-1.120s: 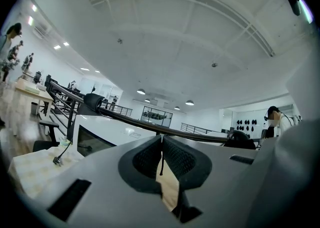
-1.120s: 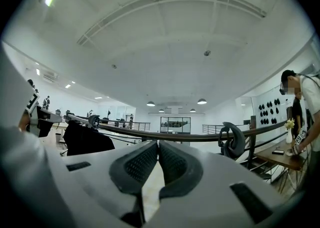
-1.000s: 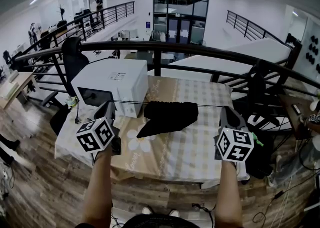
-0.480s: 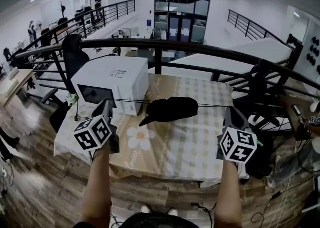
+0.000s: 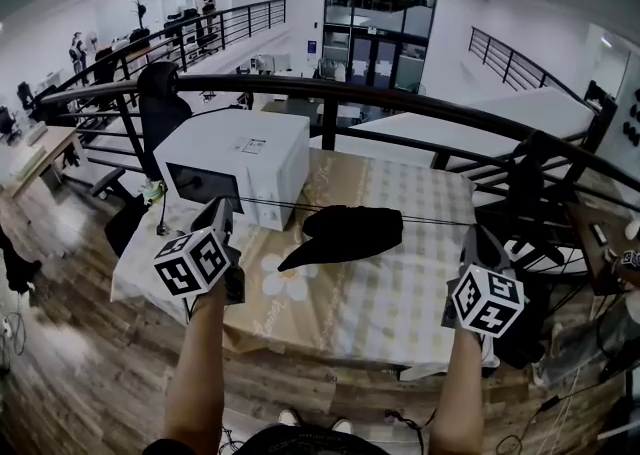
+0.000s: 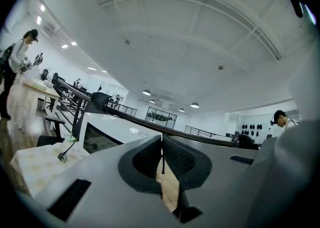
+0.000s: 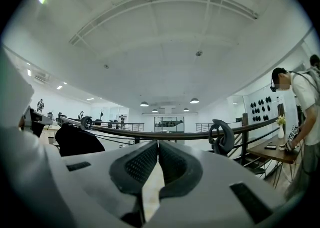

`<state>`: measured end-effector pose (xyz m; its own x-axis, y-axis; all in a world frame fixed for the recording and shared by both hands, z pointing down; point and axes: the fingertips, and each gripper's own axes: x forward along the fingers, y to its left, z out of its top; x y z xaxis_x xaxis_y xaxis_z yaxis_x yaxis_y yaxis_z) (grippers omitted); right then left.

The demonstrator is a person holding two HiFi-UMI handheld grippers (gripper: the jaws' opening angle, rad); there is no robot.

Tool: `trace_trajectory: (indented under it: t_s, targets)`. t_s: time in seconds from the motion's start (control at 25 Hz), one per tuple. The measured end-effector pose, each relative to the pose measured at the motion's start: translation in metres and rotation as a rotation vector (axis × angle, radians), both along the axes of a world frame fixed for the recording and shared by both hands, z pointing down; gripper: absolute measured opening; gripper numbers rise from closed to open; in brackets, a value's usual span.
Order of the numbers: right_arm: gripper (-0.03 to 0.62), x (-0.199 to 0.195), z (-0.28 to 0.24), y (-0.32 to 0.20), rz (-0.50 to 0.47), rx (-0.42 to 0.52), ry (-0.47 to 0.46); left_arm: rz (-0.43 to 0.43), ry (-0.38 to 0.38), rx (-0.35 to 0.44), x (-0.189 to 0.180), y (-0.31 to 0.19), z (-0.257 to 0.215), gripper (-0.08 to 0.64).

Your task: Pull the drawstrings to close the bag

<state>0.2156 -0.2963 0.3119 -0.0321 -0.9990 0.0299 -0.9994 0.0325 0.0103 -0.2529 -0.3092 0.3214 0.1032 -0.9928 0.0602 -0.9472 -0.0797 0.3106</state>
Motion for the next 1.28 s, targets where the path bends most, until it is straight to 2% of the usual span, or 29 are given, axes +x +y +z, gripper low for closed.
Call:
trace_trajectory:
  t_s: [0.48,0.88,1.28]
  targets:
    - [0.026,0.004,0.003,-0.002,0.021,0.002,-0.006,-0.008,0.022,-0.001,-0.011,0.001,0.006,0.035]
    - [0.025,0.004,0.006,-0.004,0.010,-0.010,-0.073,0.007,0.013,-0.017,-0.005,-0.002,0.008,0.034]
    - [0.025,0.002,0.000,-0.016,0.013,-0.003,-0.041,0.022,0.006,-0.020,-0.002,-0.018,0.004,0.034]
